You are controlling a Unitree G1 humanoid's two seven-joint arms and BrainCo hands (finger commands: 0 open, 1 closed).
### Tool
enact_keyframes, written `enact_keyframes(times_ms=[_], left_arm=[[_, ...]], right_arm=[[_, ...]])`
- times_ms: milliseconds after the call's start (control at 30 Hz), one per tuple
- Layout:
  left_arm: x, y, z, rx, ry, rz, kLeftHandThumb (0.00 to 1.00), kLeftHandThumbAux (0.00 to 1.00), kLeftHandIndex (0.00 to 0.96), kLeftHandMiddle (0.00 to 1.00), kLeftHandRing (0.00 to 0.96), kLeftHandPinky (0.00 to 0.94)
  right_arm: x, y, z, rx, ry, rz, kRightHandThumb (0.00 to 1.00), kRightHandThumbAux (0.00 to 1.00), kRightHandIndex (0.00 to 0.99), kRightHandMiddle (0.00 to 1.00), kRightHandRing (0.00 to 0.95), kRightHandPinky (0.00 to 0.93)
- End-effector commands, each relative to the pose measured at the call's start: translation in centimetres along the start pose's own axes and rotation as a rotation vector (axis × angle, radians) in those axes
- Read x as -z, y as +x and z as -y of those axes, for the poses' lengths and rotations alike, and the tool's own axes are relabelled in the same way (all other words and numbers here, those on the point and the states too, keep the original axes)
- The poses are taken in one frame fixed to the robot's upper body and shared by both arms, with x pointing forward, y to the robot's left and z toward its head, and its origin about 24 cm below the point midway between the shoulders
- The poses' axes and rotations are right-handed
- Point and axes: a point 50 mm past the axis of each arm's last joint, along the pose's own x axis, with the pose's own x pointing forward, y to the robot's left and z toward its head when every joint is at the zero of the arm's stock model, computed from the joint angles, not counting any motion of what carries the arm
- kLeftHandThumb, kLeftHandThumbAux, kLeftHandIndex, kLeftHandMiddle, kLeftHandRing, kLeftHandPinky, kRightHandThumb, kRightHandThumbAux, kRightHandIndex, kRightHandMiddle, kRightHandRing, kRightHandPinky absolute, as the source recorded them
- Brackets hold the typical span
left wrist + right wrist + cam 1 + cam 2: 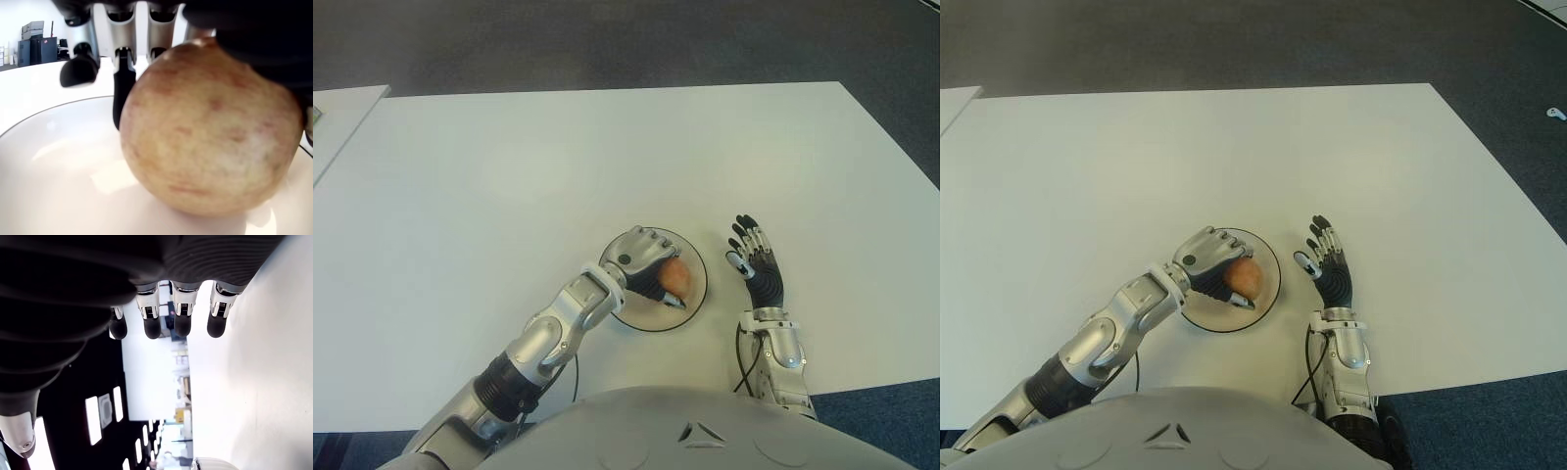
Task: Put the apples into the plate.
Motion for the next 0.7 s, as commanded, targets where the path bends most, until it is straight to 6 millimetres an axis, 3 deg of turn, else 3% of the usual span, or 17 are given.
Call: enact_keyframes(times_ms=[33,200,533,600,667,700], left_arm=[[0.57,-0.49,1.10,0.082,-0.008,-0.022,0.729,0.687,0.435,0.803,0.843,0.779],[0.74,-0.46,1.19,0.080,0.007,-0.023,0.728,0.685,0.435,0.798,0.838,0.769],[0.96,-0.42,1.16,0.019,0.042,-0.018,0.724,0.687,0.438,0.806,0.842,0.848],[1.03,-0.45,1.17,-0.009,0.026,-0.016,0.713,0.688,0.434,0.788,0.806,0.808],[1.19,-0.50,1.34,-0.028,0.002,-0.023,0.538,0.493,0.411,0.699,0.715,0.704],[1.27,-0.53,1.45,-0.034,-0.005,-0.027,0.466,0.426,0.384,0.603,0.613,0.608]], right_arm=[[3.45,-2.31,-0.42,0.012,0.034,-0.217,0.135,0.562,0.000,0.000,0.000,0.000],[3.45,-2.27,-0.40,0.010,0.033,-0.219,0.138,0.571,0.000,0.000,0.000,0.000],[3.49,-2.20,-0.35,0.008,0.039,-0.222,0.137,0.579,0.000,0.000,0.000,0.000],[3.50,-2.18,-0.32,0.007,0.042,-0.224,0.136,0.578,0.000,0.000,0.000,0.000],[3.51,-2.17,-0.30,0.007,0.042,-0.223,0.136,0.576,0.000,0.000,0.000,0.000],[3.51,-2.17,-0.29,0.006,0.043,-0.223,0.136,0.575,0.000,0.001,0.000,0.000]])
